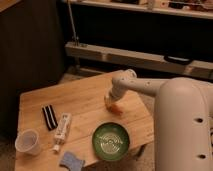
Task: Drag the pepper across the table
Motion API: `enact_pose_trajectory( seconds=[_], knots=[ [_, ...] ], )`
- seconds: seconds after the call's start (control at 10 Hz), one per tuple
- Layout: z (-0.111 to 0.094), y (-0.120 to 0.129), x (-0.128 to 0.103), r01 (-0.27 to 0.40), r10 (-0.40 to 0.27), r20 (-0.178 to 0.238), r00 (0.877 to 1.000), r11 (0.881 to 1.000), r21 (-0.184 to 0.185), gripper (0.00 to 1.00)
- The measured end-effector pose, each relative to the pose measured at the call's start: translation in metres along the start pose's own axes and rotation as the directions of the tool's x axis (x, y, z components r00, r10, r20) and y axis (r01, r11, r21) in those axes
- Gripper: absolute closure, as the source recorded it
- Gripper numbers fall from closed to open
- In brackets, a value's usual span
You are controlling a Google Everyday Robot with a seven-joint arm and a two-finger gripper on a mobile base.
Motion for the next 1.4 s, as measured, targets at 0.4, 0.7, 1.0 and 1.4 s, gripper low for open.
enact_pose_trajectory(
  seconds=[0.4, 0.7, 1.0, 1.4],
  knots=[
    [-0.005, -0.004, 0.019, -0.016, 0.016, -0.007, 1.0, 1.0, 0.01, 0.96],
    [-0.007, -0.004, 0.034, -0.025, 0.025, -0.023, 0.999, 1.0, 0.009, 0.96],
    [-0.011, -0.009, 0.051, -0.036, 0.036, -0.038, 0.999, 0.999, 0.001, 0.96],
    [-0.018, -0.014, 0.071, -0.059, 0.059, -0.054, 0.997, 0.998, 0.001, 0.96]
  ],
)
